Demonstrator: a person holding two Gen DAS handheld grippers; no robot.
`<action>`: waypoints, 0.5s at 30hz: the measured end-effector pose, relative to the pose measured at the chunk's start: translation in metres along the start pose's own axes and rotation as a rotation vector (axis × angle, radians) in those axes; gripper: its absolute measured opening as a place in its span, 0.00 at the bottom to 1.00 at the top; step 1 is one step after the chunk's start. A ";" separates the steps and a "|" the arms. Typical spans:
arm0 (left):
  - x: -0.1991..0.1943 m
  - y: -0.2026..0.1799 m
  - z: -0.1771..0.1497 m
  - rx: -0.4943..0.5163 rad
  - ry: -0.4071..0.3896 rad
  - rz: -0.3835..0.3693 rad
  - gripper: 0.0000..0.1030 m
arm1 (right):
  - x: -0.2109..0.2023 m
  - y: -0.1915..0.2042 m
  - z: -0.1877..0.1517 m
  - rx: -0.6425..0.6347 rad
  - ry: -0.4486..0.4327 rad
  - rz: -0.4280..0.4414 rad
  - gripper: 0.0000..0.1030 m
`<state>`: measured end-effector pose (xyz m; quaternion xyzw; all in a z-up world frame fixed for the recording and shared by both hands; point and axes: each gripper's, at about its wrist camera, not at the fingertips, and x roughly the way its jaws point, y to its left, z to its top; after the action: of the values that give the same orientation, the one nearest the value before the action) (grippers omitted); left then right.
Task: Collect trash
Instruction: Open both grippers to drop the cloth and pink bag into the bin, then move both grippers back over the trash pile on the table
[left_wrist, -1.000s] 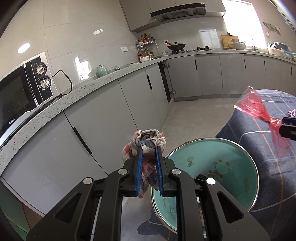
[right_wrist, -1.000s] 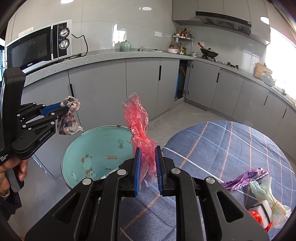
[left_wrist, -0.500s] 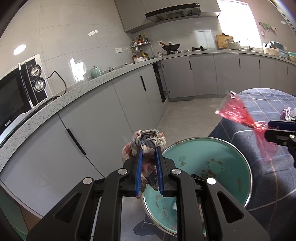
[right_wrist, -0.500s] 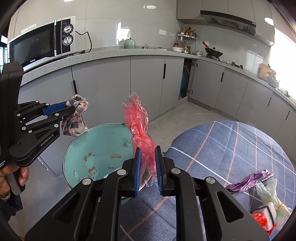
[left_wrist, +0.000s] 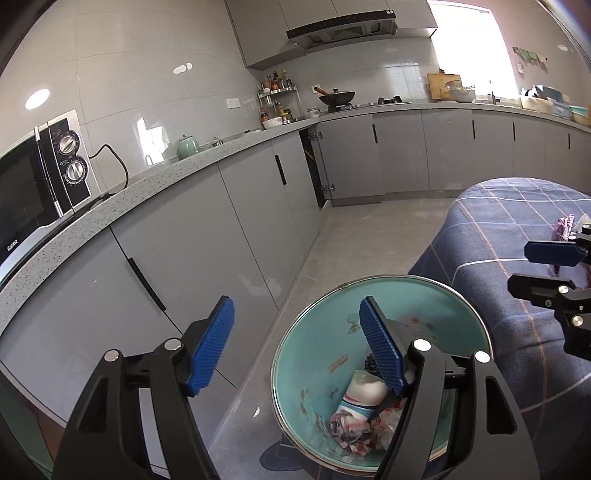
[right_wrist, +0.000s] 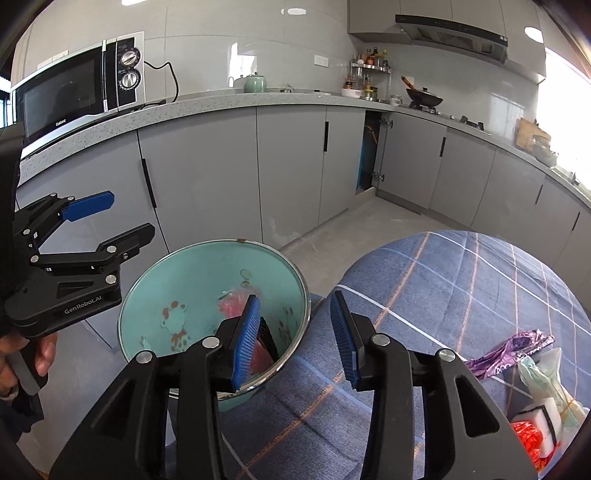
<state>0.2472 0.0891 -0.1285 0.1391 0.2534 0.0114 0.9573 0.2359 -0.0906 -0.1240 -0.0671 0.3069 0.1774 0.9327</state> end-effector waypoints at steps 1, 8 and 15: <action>-0.001 0.000 0.000 -0.002 0.000 0.000 0.73 | -0.001 -0.001 -0.001 0.001 0.001 -0.002 0.39; -0.007 0.000 -0.001 -0.006 -0.001 0.011 0.79 | -0.014 -0.004 -0.007 0.010 0.000 -0.006 0.42; -0.012 -0.005 0.000 0.006 -0.004 0.017 0.82 | -0.027 -0.008 -0.012 0.020 -0.011 -0.016 0.45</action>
<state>0.2361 0.0835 -0.1239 0.1443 0.2502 0.0186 0.9572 0.2115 -0.1086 -0.1173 -0.0594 0.3028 0.1673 0.9364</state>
